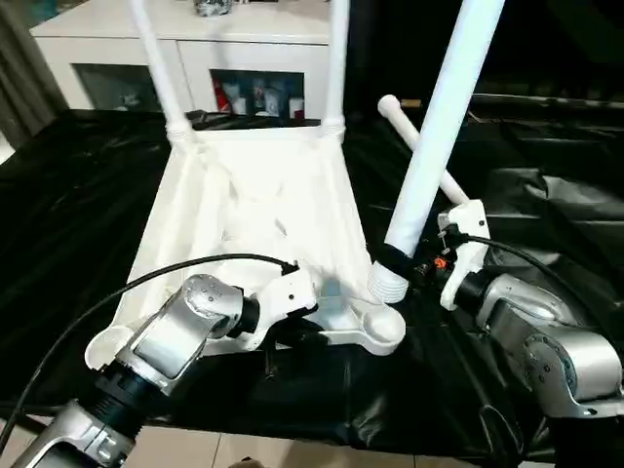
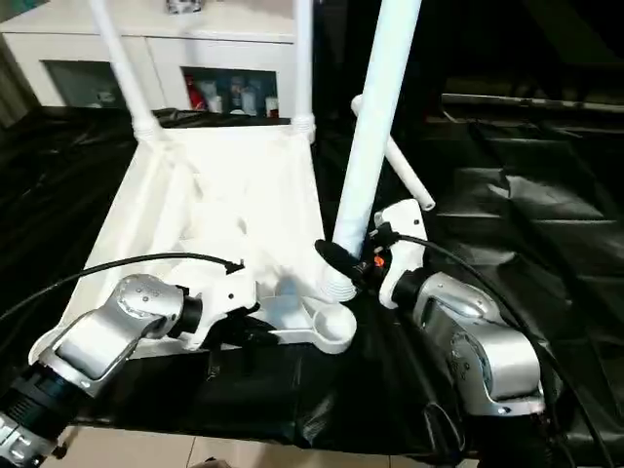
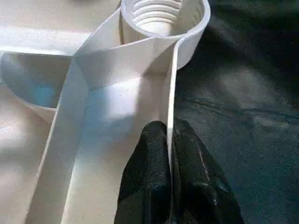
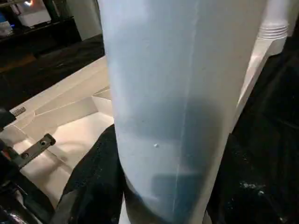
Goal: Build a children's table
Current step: Insert table leg to table base
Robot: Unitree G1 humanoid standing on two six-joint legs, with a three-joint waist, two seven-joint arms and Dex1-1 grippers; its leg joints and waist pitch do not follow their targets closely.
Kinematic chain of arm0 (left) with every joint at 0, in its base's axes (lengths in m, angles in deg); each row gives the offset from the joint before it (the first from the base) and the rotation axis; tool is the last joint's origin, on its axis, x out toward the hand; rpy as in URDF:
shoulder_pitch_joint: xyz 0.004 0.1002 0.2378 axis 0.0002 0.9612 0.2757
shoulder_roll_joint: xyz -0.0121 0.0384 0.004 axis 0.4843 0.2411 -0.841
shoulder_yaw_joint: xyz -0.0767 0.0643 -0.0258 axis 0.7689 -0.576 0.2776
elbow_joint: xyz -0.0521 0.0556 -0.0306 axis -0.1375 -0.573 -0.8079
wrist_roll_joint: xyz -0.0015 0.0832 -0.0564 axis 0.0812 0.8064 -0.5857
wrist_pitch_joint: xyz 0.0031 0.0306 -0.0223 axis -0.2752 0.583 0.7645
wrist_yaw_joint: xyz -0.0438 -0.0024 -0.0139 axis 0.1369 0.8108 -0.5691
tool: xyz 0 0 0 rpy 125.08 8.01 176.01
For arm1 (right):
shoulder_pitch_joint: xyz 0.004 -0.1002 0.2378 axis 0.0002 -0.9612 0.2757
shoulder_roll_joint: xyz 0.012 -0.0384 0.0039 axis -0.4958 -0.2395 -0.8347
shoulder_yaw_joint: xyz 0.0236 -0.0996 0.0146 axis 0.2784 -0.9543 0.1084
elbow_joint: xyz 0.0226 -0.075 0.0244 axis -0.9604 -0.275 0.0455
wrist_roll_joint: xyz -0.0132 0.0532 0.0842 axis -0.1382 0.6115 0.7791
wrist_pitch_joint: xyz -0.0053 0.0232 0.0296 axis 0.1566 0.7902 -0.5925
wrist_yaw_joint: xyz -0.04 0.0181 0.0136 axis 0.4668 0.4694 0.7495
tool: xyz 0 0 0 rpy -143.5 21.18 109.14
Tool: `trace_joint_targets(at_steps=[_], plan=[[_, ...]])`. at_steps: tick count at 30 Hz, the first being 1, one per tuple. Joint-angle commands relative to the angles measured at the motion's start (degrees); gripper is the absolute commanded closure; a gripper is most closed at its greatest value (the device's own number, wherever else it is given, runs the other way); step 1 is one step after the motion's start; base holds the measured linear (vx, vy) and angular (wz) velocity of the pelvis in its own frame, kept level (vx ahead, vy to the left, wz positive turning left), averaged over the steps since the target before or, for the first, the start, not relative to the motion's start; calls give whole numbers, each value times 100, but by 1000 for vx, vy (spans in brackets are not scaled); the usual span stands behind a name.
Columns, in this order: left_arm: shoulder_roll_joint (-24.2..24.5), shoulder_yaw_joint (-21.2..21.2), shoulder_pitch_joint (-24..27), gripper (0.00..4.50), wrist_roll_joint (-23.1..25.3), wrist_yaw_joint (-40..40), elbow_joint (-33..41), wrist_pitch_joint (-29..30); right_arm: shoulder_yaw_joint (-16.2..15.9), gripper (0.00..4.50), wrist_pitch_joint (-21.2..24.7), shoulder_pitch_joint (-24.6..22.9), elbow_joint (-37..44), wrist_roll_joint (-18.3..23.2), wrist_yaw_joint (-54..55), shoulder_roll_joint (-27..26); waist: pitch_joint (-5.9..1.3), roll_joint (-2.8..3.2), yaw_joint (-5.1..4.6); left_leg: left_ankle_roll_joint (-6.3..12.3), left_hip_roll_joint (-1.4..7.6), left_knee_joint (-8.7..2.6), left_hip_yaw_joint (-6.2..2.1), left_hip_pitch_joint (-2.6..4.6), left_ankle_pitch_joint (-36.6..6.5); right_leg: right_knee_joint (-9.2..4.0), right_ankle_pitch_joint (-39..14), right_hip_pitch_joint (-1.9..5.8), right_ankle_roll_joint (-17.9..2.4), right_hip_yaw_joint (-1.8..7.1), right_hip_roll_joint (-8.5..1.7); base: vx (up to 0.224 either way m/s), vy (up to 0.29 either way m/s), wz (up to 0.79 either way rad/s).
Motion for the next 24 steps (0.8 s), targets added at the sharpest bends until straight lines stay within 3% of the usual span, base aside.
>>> trace_joint_targets(at_steps=[1,4,5,6,7,8,11,17,24], plan=[[27,328,104,450,80,459,-268,377,-24,260,101,186,-99,26,-8,7,-327,-86,23,263,468,-407,-256,23,-704,-569,-2051,251,-358,461,-773,0,0,0],[-99,632,98,450,-117,632,-266,654,-87,260,171,366,-248,61,-154,41,-336,-104,15,291,448,-399,-262,-9,-602,-561,-2111,280,-324,446,-781,0,0,0],[-115,671,75,450,-121,668,-289,667,-127,260,189,413,-285,65,-233,73,-331,-160,4,316,448,-403,-256,-17,-577,-567,-2108,274,-296,446,-773,0,0,0],[-121,685,59,450,-119,696,-306,661,-155,260,195,446,-313,65,-284,97,-329,-135,12,325,440,-397,-258,-11,-580,-561,-2130,266,-288,442,-771,0,0,0],[-112,674,33,450,-89,719,-335,627,-215,260,200,504,-376,46,-372,140,-348,-164,14,368,433,-390,-252,-14,-455,-543,-1999,270,-272,447,-761,0,0,0],[-106,667,18,450,-72,730,-353,607,-249,260,203,538,-413,35,-420,162,-353,-156,11,381,434,-389,-252,-17,-408,-532,-1915,274,-284,447,-755,0,0,0],[-116,669,-49,450,-45,778,-448,573,-363,260,124,718,-682,-61,-565,200,-371,-187,9,465,435,-376,-238,-16,-280,-489,-1555,265,-376,456,-743,0,0,0],[-169,661,-112,450,-113,648,-390,462,-486,260,-228,1136,-1604,-289,-729,80,-408,-185,68,513,486,-358,-235,-12,-79,-398,-970,239,-649,467,-763,0,0,0],[-199,590,-142,450,-119,553,-430,258,-590,260,-479,1581,-2457,-337,-845,-241,-395,-206,56,480,479,-366,-234,-24,-165,-402,-1017,257,-740,460,-782,0,0,0]])
